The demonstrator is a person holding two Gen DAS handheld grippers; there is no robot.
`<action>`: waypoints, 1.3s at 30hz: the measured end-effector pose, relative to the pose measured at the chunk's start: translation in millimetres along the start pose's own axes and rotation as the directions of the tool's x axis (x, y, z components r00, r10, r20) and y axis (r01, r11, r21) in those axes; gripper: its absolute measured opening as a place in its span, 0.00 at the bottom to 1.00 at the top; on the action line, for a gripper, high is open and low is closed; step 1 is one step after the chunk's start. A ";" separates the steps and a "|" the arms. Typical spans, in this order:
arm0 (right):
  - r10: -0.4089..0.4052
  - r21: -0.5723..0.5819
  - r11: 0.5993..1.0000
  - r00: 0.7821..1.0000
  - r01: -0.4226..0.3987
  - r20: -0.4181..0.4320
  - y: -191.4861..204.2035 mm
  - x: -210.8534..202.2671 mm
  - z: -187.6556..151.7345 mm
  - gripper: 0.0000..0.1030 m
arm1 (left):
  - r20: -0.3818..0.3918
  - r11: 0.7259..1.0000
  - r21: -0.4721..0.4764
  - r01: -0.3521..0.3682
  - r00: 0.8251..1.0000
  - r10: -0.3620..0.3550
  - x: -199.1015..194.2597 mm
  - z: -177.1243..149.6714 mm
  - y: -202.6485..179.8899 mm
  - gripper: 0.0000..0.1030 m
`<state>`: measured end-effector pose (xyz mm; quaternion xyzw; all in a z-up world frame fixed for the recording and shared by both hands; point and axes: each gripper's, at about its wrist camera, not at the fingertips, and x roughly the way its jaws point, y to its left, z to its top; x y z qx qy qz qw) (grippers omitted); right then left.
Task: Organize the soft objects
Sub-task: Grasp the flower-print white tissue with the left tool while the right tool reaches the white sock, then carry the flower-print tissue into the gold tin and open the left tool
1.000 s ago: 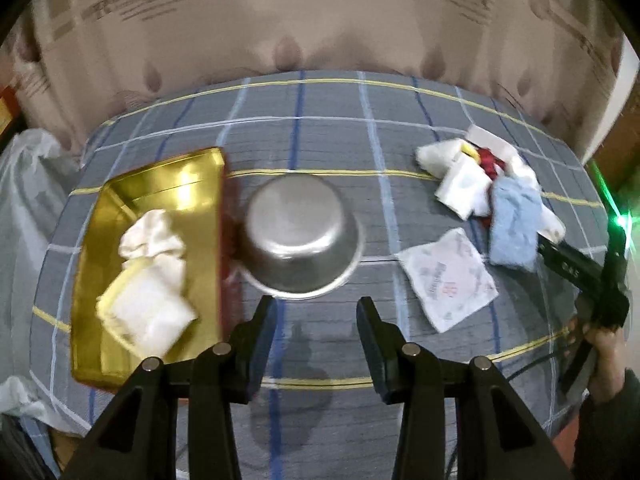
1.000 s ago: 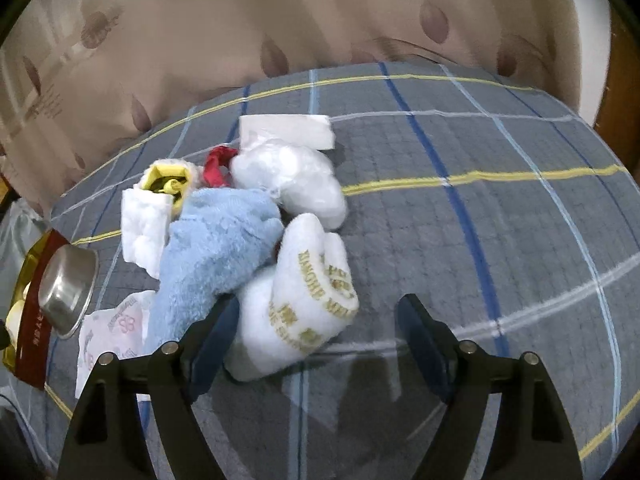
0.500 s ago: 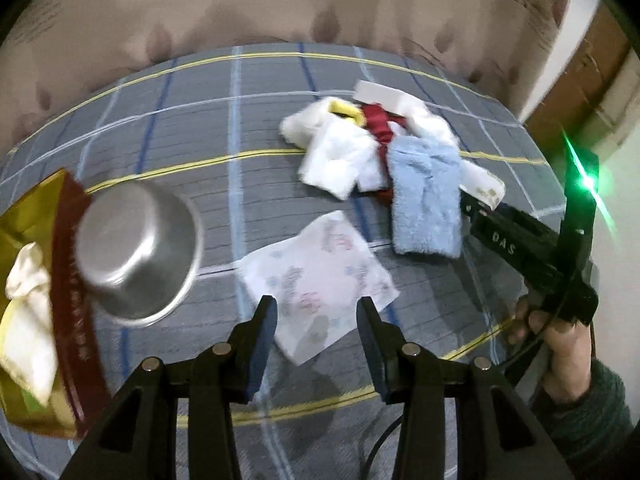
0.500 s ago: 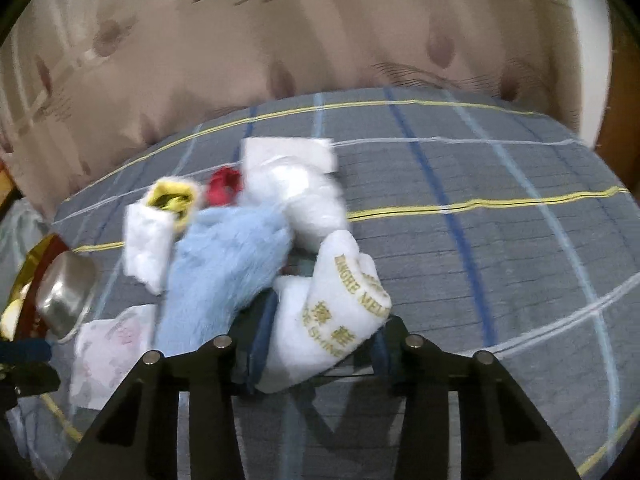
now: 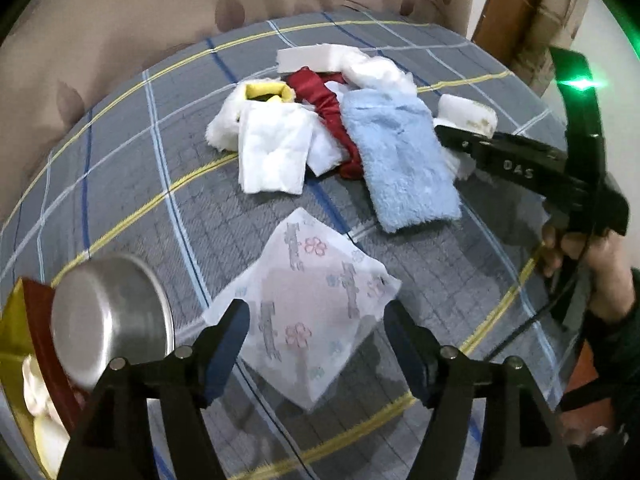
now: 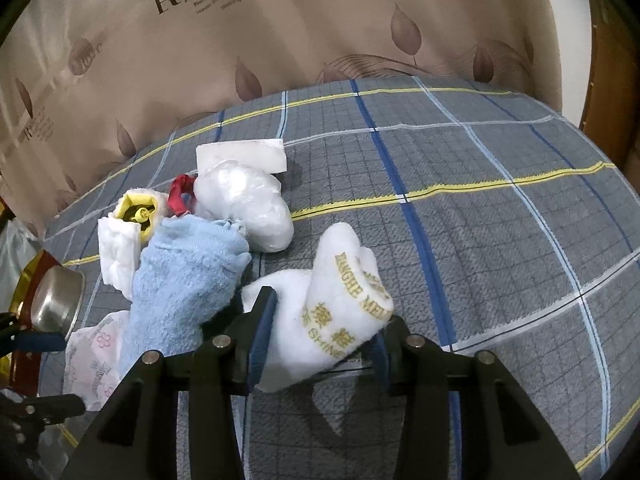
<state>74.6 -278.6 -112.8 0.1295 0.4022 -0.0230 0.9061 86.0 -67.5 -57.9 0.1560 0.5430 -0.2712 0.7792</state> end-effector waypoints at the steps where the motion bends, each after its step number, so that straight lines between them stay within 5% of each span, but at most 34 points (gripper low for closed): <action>1: 0.003 0.003 1.000 1.000 -0.003 0.000 -0.6 -0.1 -0.2 0.39 | -0.004 1.000 0.015 -0.003 1.000 0.003 3.4 2.5 0.0 0.69; 5: 0.009 0.007 1.000 1.000 -0.009 -0.001 -2.0 0.1 -0.3 0.40 | -0.051 0.998 0.047 0.053 0.997 -0.050 17.9 14.3 0.6 0.70; 14: 0.015 0.010 1.000 1.000 -0.015 -0.002 -3.4 0.3 -0.3 0.41 | -0.089 0.968 0.245 0.053 0.995 -0.032 30.1 22.7 -17.3 0.75; 21: 0.014 0.010 1.000 1.000 -0.014 -0.003 -1.8 0.9 -0.5 0.42 | -0.095 0.974 0.217 0.062 0.995 -0.042 48.4 26.6 -1.5 0.87; 31: 0.014 0.007 1.000 1.000 -0.014 -0.004 0.5 1.1 -1.2 0.44 | -0.090 0.989 0.141 0.034 0.996 -0.022 57.1 28.7 19.5 0.86; 33: 0.014 0.007 1.000 1.000 -0.014 -0.005 0.4 1.2 -1.1 0.44 | -0.082 0.991 0.127 0.038 0.996 -0.028 54.7 27.1 20.2 0.80; 39: 0.015 0.006 1.000 1.000 -0.014 -0.005 0.3 1.1 -0.9 0.45 | -0.075 0.998 0.058 0.018 0.997 -0.014 54.0 31.6 18.4 0.25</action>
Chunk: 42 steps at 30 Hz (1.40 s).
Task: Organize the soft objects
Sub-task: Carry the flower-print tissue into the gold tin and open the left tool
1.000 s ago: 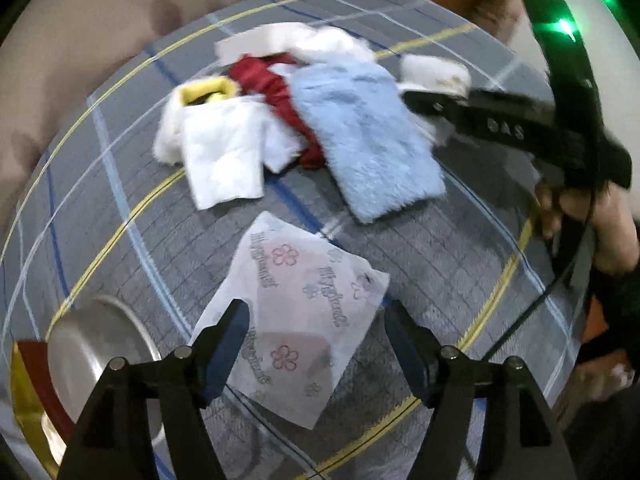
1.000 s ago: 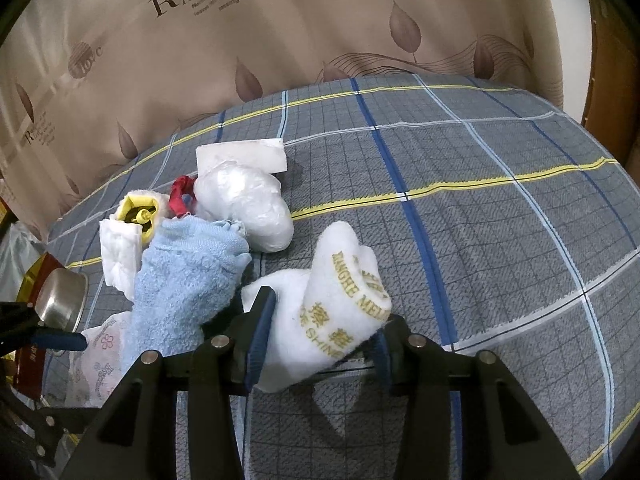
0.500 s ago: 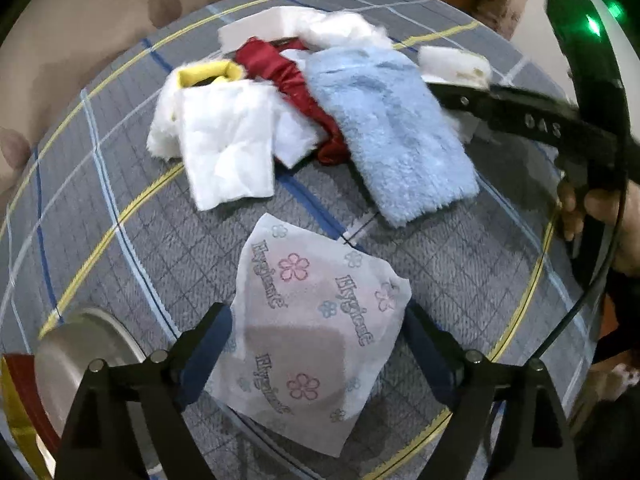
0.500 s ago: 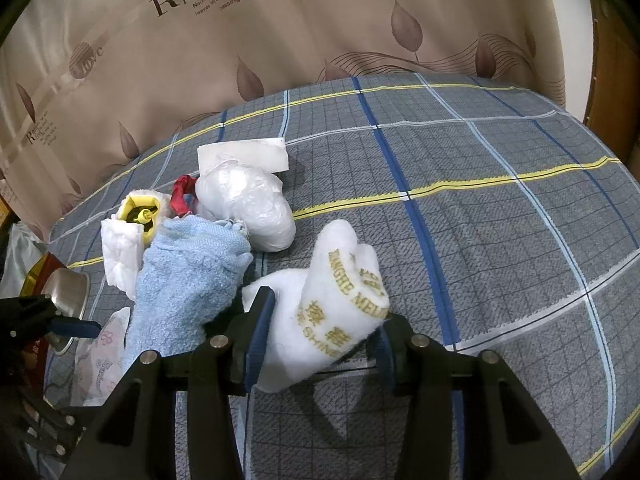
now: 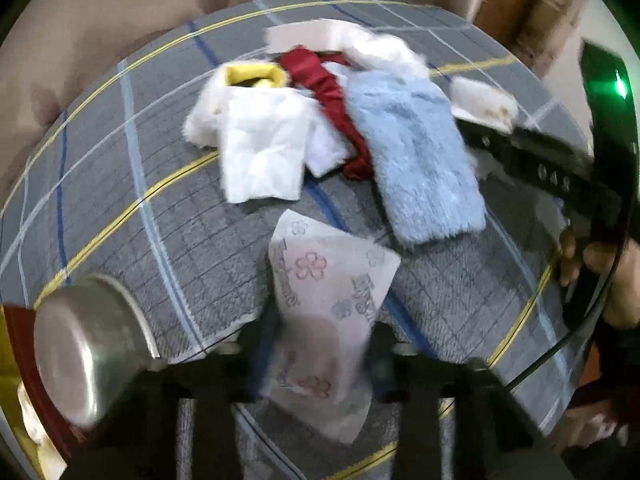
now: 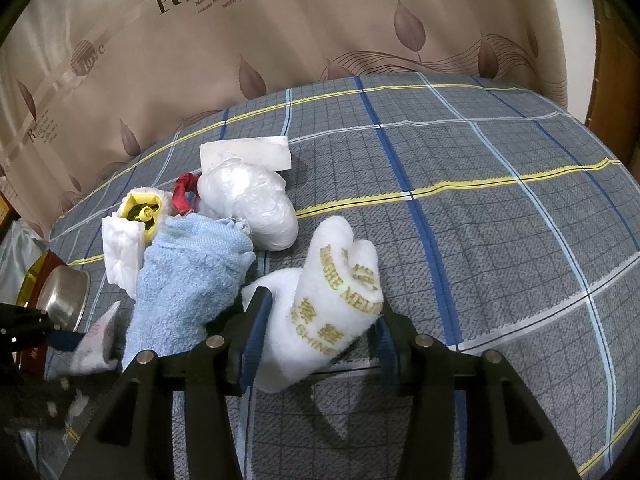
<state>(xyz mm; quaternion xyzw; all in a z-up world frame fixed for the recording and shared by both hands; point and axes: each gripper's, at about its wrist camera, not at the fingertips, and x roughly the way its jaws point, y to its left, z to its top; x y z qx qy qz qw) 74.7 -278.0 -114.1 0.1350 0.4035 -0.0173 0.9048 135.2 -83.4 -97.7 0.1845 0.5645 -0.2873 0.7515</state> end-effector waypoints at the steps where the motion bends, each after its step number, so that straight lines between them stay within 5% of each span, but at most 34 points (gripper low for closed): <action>1: 0.000 -0.001 1.000 1.000 0.000 0.000 0.9 0.4 -0.3 0.45 | 0.000 1.000 -0.029 0.003 1.000 -0.003 -1.8 1.0 3.7 0.21; 7: -0.003 -0.005 1.000 1.000 0.003 -0.001 2.7 0.6 -0.8 0.46 | 0.006 0.989 -0.141 0.048 0.999 -0.048 -10.2 1.6 26.2 0.14; 23: -0.003 -0.004 1.000 1.000 0.003 -0.001 2.7 0.4 -0.9 0.46 | 0.031 0.988 -0.147 0.053 0.998 -0.049 -58.8 -34.3 -6.7 0.14; 35: -0.004 -0.006 1.000 1.000 0.004 -0.001 2.7 0.7 -0.9 0.46 | 0.037 0.967 -0.255 -0.003 0.999 0.012 -109.3 -96.5 9.1 0.14; 42: -0.004 -0.006 1.000 1.000 0.004 -0.002 2.4 0.8 -1.0 0.46 | 0.053 0.920 -0.377 -0.103 0.990 0.133 -150.2 -134.3 62.5 0.14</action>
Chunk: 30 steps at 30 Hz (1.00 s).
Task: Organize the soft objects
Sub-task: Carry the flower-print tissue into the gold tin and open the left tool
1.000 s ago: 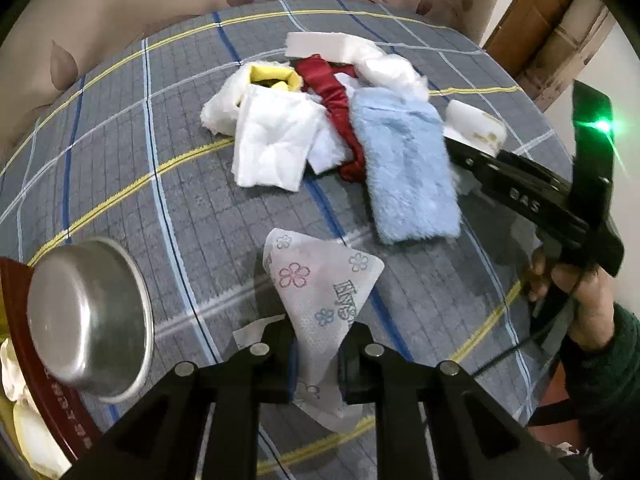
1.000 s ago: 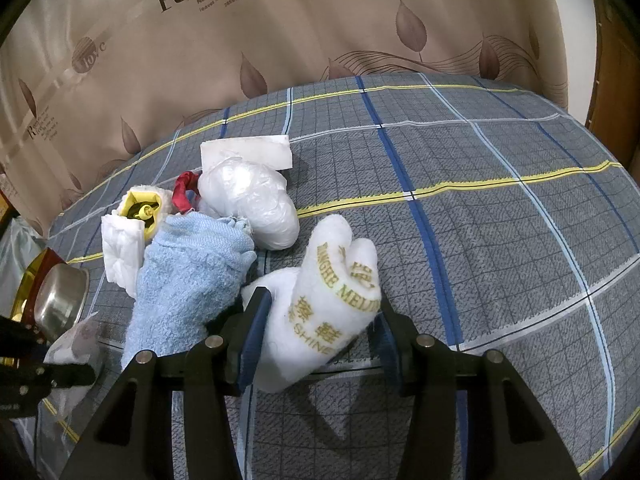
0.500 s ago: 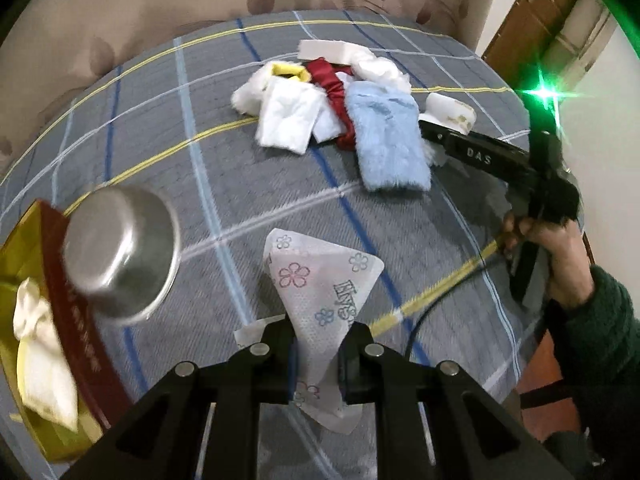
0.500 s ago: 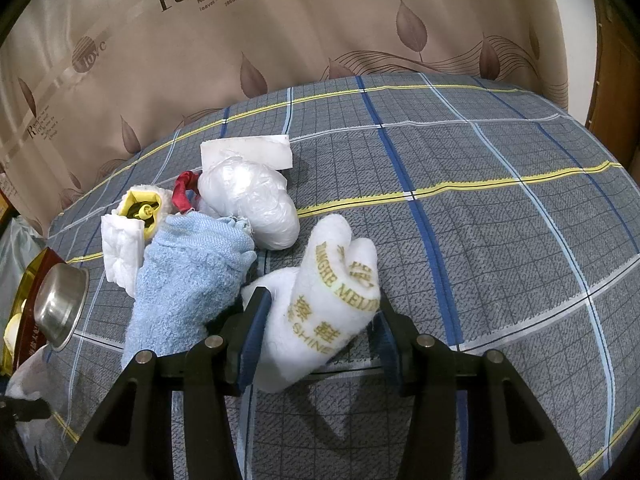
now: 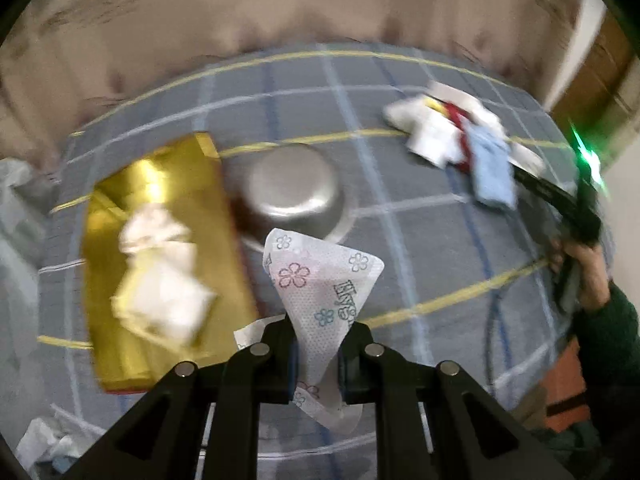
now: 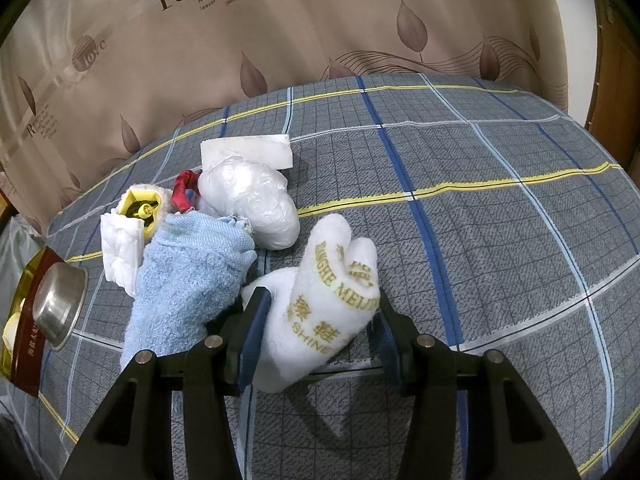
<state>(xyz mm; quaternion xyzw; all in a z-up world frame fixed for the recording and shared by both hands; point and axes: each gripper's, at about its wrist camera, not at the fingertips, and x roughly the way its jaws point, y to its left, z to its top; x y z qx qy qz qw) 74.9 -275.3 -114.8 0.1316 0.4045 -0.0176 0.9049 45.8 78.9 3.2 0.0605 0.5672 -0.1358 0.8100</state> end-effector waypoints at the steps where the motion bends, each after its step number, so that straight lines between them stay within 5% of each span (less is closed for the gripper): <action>1: 0.000 0.000 1.000 1.000 0.000 0.000 0.1 -0.1 -0.3 0.46 | 0.011 1.000 -0.016 -0.024 1.000 0.024 -4.4 -0.3 10.7 0.14; 9: -0.001 -0.001 1.000 1.000 0.001 0.000 0.2 0.1 -0.1 0.46 | 0.051 0.972 -0.180 -0.152 0.985 0.163 -20.1 12.1 94.5 0.14; 24: -0.002 -0.003 1.000 1.000 0.002 -0.001 0.5 0.1 -0.4 0.47 | -0.020 0.908 -0.346 -0.238 0.969 0.247 37.3 58.9 191.5 0.15; 30: -0.005 -0.011 1.000 1.000 0.005 -0.003 1.5 0.4 -1.1 0.49 | -0.043 0.909 -0.323 -0.265 0.963 0.265 53.3 60.9 197.5 0.39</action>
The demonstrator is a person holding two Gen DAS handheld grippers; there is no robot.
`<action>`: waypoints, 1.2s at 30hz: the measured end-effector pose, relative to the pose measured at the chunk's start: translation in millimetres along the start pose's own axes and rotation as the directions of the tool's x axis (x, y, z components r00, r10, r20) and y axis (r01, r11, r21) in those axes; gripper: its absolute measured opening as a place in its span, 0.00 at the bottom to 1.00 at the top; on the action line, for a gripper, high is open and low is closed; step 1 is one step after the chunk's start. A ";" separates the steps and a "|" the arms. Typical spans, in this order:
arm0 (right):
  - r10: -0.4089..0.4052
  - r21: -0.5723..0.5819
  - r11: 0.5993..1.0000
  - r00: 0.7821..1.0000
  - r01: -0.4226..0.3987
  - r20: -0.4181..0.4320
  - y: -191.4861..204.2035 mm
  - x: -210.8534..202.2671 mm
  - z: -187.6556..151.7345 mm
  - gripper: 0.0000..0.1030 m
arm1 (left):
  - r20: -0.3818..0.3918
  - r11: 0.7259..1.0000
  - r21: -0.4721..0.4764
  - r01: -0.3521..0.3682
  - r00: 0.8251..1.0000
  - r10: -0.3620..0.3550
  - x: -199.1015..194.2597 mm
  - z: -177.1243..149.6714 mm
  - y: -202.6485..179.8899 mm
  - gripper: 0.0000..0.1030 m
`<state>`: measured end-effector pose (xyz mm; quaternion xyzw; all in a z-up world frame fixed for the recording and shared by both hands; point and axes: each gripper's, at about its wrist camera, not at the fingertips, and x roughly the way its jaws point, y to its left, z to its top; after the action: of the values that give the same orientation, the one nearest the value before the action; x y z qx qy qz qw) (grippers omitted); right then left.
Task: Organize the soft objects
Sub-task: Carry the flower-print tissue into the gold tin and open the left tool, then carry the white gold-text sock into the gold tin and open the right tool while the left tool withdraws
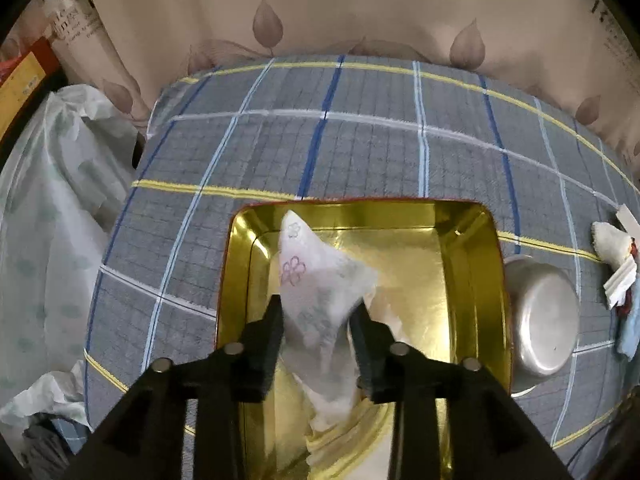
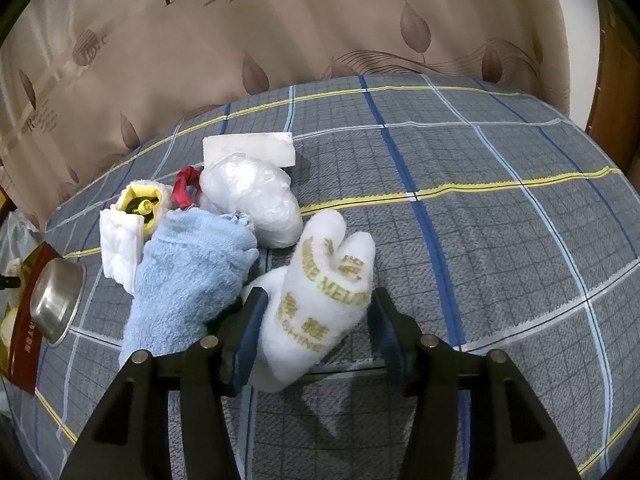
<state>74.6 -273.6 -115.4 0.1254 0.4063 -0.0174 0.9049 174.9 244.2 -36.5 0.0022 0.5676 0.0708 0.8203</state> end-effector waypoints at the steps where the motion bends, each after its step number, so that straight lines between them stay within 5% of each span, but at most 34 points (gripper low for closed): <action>1: 0.000 -0.001 1.000 1.000 0.000 0.000 0.1 -0.3 0.0 0.49 | -0.012 1.000 -0.004 -0.004 1.000 0.004 2.6 0.4 0.0 0.43; 10: -0.001 -0.002 1.000 1.000 0.001 0.000 0.5 0.0 -0.2 0.49 | -0.019 1.000 -0.024 0.019 1.000 -0.020 2.5 0.0 1.7 0.48; 22: -0.001 -0.002 1.000 1.000 0.001 0.001 2.2 0.5 0.6 0.49 | 0.091 0.999 0.026 0.026 0.995 -0.029 -53.6 -35.6 -22.2 0.48; 28: -0.001 -0.032 0.999 1.000 0.002 0.011 7.1 -3.6 1.2 0.31 | 0.114 0.998 0.054 0.010 0.993 -0.016 -66.7 -61.8 -30.9 0.48; 36: -0.029 -0.068 0.997 0.999 0.030 0.016 15.7 -21.7 -4.9 0.23 | 0.139 1.000 0.017 0.015 0.990 -0.017 -69.9 -87.2 -23.4 0.48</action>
<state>58.6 -258.8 -99.1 0.0885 0.4016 -0.0179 0.9113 72.2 206.1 -4.3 0.0089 0.5096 0.0595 0.8583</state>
